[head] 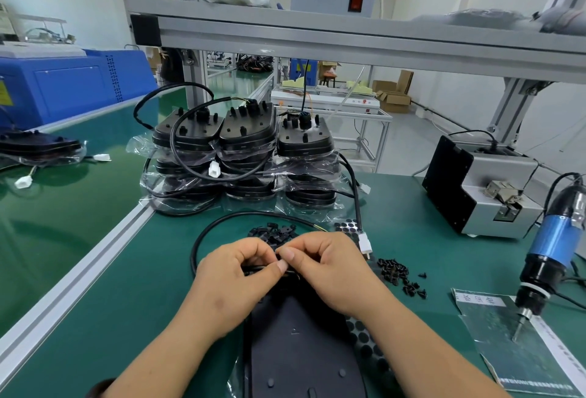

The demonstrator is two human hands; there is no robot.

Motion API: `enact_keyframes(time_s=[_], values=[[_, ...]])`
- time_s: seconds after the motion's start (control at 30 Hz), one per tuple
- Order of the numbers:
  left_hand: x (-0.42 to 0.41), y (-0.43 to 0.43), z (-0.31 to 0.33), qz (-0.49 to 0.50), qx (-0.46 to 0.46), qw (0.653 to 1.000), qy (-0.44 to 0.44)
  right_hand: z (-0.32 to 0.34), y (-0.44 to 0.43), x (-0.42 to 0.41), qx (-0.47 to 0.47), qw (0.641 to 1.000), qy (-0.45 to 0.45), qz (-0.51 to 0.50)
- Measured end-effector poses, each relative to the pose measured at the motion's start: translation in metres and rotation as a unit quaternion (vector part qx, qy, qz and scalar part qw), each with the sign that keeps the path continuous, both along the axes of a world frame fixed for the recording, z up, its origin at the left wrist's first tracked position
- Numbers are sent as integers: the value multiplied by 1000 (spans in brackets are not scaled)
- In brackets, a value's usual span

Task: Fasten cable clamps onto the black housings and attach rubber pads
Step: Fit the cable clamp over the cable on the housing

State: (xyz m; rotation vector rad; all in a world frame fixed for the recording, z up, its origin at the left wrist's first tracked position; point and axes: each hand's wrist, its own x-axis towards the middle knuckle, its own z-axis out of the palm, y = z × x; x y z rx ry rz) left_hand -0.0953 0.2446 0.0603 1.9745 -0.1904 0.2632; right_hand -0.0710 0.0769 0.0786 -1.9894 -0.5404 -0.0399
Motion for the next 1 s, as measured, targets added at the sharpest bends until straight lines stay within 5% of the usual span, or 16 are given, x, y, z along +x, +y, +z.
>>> enact_keyframes(time_s=[0.47,0.83,1.0], values=[[-3,-4,6,31,0,999,43,2,4,0,2,1000,-17,-19],[-7,-11,6,97,5,995,23,11,6,-12,-152,974,-167,-30],[-3,-2,2,10,-31,998,46,8,4,-11,-105,983,-145,-42]])
